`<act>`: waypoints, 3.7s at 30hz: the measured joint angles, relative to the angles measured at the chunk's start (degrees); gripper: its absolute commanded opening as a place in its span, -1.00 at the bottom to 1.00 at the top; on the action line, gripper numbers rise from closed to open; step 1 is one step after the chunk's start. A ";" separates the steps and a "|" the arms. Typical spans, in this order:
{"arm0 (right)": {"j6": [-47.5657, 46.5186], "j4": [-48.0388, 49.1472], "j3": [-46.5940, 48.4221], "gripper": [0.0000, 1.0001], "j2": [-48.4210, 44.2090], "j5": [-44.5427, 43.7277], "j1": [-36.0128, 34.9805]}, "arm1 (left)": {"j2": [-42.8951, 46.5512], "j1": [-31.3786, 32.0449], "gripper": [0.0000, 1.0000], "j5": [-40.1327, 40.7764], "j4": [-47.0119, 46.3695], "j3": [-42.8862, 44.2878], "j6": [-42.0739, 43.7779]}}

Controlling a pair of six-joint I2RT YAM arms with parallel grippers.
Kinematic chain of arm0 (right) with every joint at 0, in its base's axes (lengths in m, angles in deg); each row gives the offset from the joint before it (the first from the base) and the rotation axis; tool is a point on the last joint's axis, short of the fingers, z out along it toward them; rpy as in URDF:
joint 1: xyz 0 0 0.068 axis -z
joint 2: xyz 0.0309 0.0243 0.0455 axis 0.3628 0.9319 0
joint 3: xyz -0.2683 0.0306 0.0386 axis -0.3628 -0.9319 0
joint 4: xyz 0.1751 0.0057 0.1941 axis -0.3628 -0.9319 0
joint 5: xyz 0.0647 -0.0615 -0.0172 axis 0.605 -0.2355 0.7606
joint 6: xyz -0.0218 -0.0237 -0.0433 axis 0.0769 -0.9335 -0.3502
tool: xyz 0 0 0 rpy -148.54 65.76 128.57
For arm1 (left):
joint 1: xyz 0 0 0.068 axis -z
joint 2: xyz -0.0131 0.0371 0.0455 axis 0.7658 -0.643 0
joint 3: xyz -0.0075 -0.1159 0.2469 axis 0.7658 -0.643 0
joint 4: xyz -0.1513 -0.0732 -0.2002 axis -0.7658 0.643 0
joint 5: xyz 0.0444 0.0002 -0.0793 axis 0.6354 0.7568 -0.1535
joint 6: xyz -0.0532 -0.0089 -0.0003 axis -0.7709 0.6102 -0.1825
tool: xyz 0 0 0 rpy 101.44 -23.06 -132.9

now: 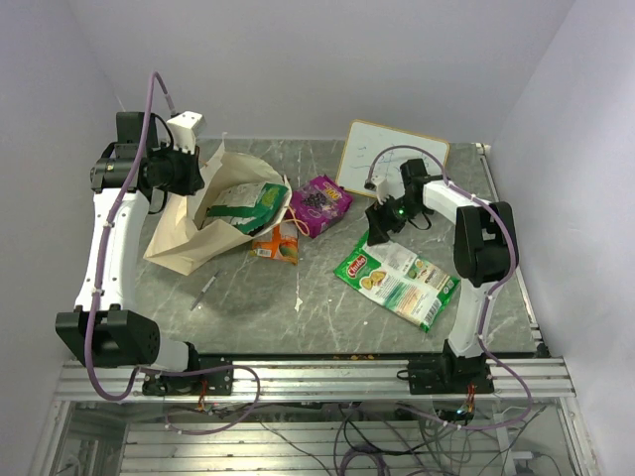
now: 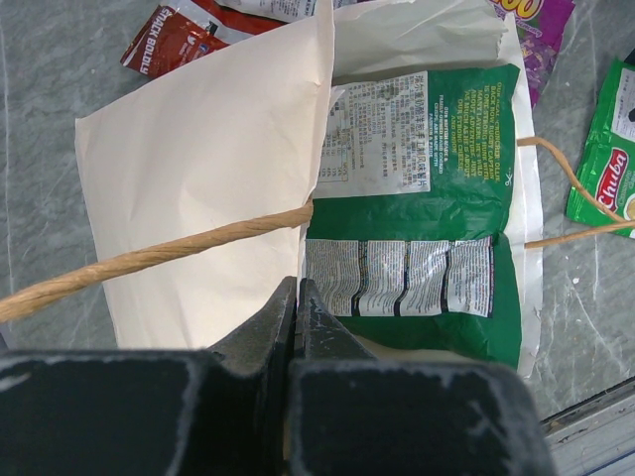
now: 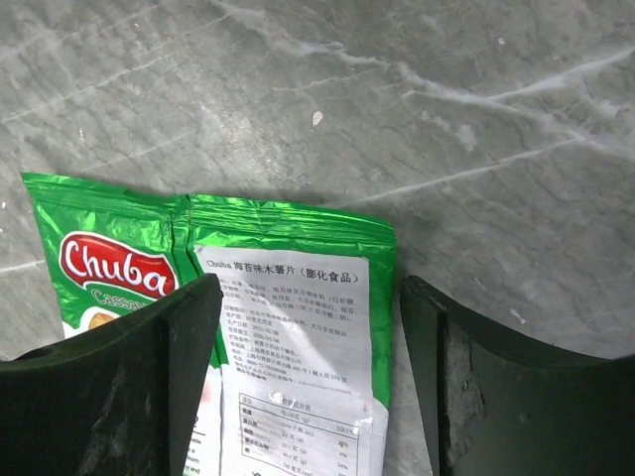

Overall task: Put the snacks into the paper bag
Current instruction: Pick up the snack from the center of the board, then place the snack in the paper bag.

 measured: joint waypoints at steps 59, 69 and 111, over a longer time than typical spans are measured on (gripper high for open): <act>12.87 5.20 6.14 -1.00 -28.57 30.64 4.20 | -0.74 0.00 -0.86 -0.70 2.16 2.40 4.46; 21.46 11.15 19.19 -1.00 -28.50 24.52 -3.19 | -2.43 0.35 -0.86 0.74 3.50 5.44 4.17; 44.76 46.71 62.18 -1.00 9.75 28.72 -26.75 | -11.06 0.17 -0.86 -2.19 7.54 13.64 -0.76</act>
